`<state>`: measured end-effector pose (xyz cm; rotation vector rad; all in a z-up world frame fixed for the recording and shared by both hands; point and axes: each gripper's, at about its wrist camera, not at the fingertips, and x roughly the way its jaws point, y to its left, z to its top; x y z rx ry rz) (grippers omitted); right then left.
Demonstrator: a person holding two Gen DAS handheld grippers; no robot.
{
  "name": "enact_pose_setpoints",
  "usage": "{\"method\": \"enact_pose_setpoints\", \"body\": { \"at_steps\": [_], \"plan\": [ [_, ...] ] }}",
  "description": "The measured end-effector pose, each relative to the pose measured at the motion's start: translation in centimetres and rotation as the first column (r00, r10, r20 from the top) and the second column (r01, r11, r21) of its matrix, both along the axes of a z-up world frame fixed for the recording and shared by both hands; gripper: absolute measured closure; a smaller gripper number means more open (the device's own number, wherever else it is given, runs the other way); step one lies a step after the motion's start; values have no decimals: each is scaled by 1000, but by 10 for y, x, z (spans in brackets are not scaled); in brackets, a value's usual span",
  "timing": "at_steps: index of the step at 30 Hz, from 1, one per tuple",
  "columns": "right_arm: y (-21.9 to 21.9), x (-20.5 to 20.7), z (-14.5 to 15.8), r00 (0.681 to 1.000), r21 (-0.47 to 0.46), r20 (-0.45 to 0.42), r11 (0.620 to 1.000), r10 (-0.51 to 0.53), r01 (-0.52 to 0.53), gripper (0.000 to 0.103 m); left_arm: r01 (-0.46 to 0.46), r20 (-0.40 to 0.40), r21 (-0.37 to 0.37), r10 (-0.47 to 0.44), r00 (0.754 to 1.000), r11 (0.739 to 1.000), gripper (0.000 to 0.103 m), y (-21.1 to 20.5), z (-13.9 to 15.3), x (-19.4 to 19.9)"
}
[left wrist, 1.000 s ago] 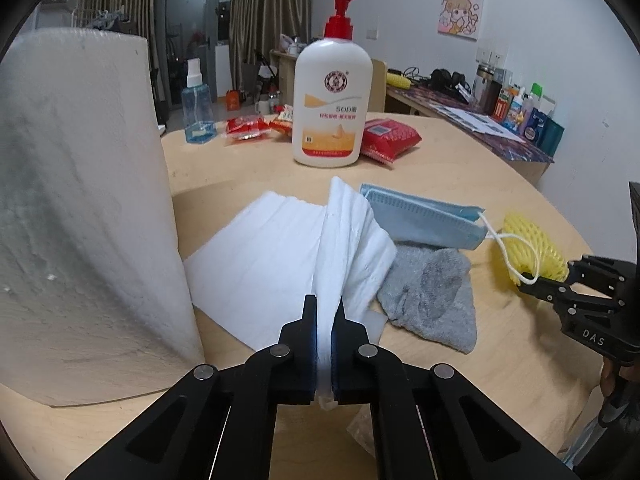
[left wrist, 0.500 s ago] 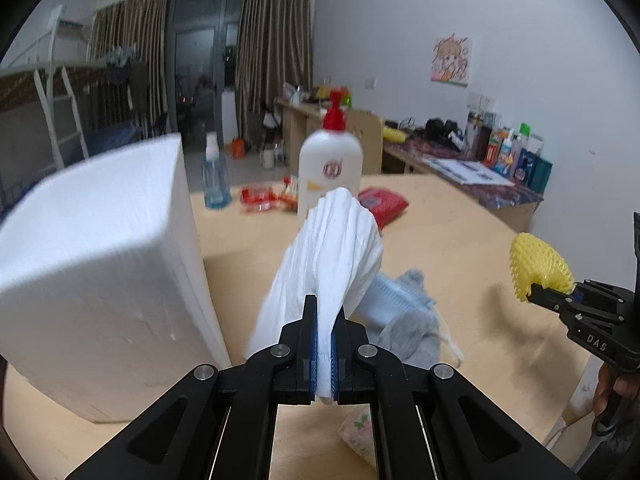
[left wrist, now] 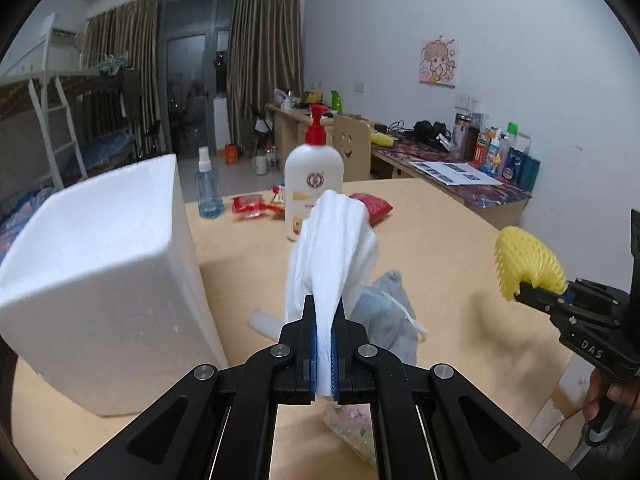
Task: Organize soft objects
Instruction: 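Carry the white paper and yellow net toward the white foam box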
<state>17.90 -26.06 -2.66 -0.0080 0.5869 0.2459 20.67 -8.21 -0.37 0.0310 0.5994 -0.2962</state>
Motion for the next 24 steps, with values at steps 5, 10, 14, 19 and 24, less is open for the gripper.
{"method": "enact_pose_setpoints", "body": {
  "at_steps": [5,10,14,19,24],
  "plan": [
    [5,-2,-1,1000,1,-1,1000,13,-13,81,-10,22,54,9,1000,999,98,-5,-12,-11],
    [9,-4,-3,1000,1,-4,1000,26,-26,81,-3,-23,65,5,1000,998,98,-3,-29,-13],
    [11,-3,-3,999,2,-4,999,40,-40,81,-17,-46,72,20,999,997,98,2,-39,-13],
    [18,-4,-5,999,-6,-7,999,52,-52,81,-6,-81,77,13,997,997,98,6,-47,-11],
    [20,-5,-5,998,-6,-4,998,58,-58,81,-23,-92,54,28,995,998,99,17,-45,-14]
  ]
}}
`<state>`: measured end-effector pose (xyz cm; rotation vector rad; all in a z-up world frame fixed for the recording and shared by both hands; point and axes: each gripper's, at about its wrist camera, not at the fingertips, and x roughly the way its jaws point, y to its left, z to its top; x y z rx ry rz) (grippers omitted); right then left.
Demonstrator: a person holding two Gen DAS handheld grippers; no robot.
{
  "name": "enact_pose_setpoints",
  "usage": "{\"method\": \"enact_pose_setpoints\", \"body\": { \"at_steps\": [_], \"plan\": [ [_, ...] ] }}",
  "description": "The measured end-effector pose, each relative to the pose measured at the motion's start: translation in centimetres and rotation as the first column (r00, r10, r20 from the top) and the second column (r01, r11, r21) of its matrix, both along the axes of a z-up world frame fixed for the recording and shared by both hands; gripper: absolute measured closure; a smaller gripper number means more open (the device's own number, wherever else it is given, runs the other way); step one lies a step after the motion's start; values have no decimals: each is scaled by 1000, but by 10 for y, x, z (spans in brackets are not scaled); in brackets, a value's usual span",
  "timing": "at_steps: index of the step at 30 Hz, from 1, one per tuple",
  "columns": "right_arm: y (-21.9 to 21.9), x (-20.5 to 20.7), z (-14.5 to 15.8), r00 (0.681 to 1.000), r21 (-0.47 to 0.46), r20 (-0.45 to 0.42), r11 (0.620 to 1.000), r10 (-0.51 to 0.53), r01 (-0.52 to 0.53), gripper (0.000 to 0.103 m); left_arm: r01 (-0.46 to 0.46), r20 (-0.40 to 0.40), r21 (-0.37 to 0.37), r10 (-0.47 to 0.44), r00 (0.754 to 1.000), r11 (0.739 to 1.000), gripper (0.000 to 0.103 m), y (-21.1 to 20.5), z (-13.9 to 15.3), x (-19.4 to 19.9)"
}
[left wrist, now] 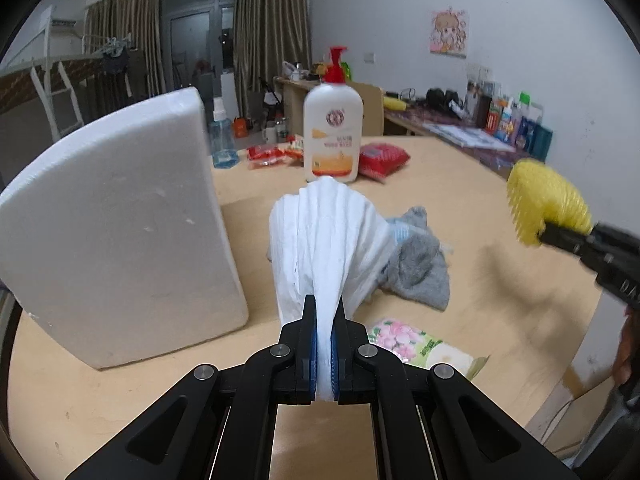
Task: Organize soft objects
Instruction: 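Carry the white paper and yellow net toward the white foam box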
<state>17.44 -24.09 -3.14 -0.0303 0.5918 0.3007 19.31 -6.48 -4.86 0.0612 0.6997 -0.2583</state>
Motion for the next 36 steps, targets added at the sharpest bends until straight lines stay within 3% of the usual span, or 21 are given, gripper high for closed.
{"method": "enact_pose_setpoints", "body": {
  "at_steps": [9,16,19,22,24,27,29,32,36],
  "plan": [
    [2,-4,5,1000,15,25,1000,3,-3,81,-16,164,-51,25,986,999,99,17,59,-18],
    [4,-10,9,999,20,45,1000,9,-10,81,64,262,-117,-31,965,991,99,20,101,-34],
    [2,-12,10,999,27,50,1000,8,-9,81,143,239,-113,-113,964,983,99,10,102,-35],
    [-1,-13,10,999,34,52,999,-1,-1,81,109,260,-109,-78,962,988,99,10,104,-36],
    [-1,-14,11,998,34,57,999,2,-4,81,167,186,-75,-151,971,983,99,2,97,-28],
    [2,-14,11,998,37,59,999,10,-13,81,124,195,-87,-105,975,988,99,7,93,-28],
    [4,-14,12,998,40,59,999,17,-19,81,157,162,-105,-138,977,982,99,9,90,-25],
    [8,-13,11,998,42,57,999,29,-32,81,145,160,-46,-136,978,988,99,0,80,-24],
    [9,-12,8,998,36,47,999,36,-38,81,137,143,-31,-132,981,990,99,4,63,-22]
  ]
}}
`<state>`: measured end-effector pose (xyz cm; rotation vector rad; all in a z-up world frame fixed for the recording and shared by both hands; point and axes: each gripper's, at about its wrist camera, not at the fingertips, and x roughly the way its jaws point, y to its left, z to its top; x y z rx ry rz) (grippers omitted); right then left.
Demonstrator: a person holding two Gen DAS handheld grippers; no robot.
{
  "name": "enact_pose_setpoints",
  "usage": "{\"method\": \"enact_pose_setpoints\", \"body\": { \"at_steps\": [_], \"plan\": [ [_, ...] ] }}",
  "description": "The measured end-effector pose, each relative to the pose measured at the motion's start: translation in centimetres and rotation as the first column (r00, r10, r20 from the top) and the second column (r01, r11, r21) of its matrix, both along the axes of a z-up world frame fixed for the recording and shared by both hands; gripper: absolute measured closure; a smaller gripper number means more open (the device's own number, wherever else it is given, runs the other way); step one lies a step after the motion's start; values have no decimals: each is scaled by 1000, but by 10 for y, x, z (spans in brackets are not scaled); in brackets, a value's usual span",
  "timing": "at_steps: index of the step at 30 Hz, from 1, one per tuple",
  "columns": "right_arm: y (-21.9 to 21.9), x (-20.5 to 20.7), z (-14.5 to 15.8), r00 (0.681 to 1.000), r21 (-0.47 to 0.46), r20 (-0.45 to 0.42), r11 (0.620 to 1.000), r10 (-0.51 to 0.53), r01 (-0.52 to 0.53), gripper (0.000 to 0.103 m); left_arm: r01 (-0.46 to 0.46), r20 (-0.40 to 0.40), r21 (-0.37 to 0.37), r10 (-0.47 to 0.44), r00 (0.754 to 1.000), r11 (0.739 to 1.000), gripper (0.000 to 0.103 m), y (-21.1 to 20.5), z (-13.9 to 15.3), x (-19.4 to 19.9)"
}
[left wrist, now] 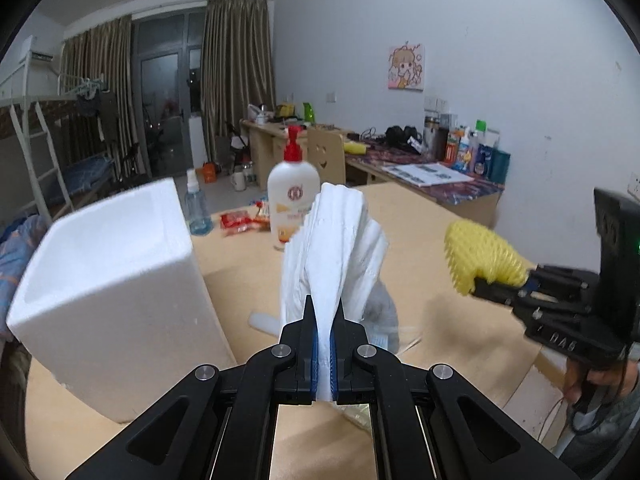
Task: Organize soft objects
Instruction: 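Carry the white paper and yellow net toward the white foam box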
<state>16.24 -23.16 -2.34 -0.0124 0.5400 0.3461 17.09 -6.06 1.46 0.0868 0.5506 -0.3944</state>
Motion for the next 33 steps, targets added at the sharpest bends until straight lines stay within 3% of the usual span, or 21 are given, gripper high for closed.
{"method": "enact_pose_setpoints", "body": {
  "at_steps": [10,13,15,18,29,33],
  "plan": [
    [2,8,-5,1000,-7,-25,1000,13,-13,81,-54,-95,44,58,994,998,95,12,-54,4],
    [5,10,-6,999,-7,-29,1000,20,-20,81,-61,-111,62,68,991,996,71,13,-62,3],
    [5,11,-6,999,-6,-33,1000,26,-26,81,-61,-124,54,67,990,997,41,14,-66,0],
    [8,10,-8,999,-7,-38,999,34,-34,81,-90,-81,48,94,992,995,31,18,-69,-6],
    [8,13,-9,998,-14,-44,999,37,-38,81,-108,-126,125,124,984,986,33,24,-94,-4],
    [10,11,-10,998,-15,-42,999,39,-39,81,-95,-143,145,116,983,985,83,22,-97,0]
  ]
}}
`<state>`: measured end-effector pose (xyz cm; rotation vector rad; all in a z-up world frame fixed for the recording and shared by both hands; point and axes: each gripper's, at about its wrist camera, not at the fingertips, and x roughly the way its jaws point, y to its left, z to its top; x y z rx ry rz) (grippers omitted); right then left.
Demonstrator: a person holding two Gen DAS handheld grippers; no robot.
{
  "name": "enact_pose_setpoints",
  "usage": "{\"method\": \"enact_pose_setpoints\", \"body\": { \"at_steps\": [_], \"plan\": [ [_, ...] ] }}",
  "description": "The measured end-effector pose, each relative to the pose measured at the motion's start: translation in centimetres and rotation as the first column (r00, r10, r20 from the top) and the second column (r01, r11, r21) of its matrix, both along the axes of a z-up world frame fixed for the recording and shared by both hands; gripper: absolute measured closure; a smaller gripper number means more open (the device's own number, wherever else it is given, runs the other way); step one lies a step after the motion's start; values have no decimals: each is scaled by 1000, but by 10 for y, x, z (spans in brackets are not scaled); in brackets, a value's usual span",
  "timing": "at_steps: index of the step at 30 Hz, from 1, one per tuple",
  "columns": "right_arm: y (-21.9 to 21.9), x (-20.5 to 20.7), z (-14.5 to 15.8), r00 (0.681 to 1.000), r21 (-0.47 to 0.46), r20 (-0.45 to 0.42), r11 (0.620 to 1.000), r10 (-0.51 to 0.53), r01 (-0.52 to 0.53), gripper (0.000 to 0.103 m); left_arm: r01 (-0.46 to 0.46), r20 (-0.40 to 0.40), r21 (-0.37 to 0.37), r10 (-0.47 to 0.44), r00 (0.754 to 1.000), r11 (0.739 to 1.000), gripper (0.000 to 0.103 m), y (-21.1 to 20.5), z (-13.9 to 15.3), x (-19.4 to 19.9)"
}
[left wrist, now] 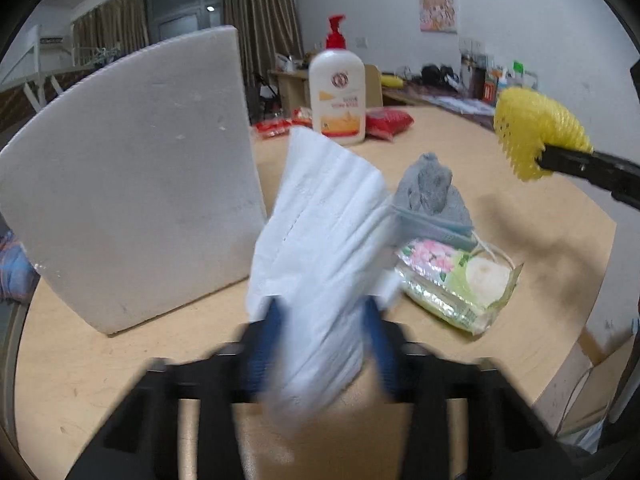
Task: Organize soft objects
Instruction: 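Carry the white paper and yellow net toward the white foam box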
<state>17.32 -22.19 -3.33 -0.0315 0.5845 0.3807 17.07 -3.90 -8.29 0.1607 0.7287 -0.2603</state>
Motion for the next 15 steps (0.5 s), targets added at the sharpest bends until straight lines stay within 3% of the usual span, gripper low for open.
{"method": "enact_pose_setpoints", "body": {
  "at_steps": [2,7,15],
  "plan": [
    [0,0,0,1000,-3,0,1000,-2,2,81,-2,-13,14,2,1000,1000,92,-1,0,1],
    [-1,-2,0,1000,-4,-1,1000,-4,4,81,20,58,-11,-19,998,1000,92,7,24,-15],
    [-3,-6,2,1000,3,9,1000,-8,8,81,114,90,-220,-96,991,969,92,29,71,-23]
  ]
}}
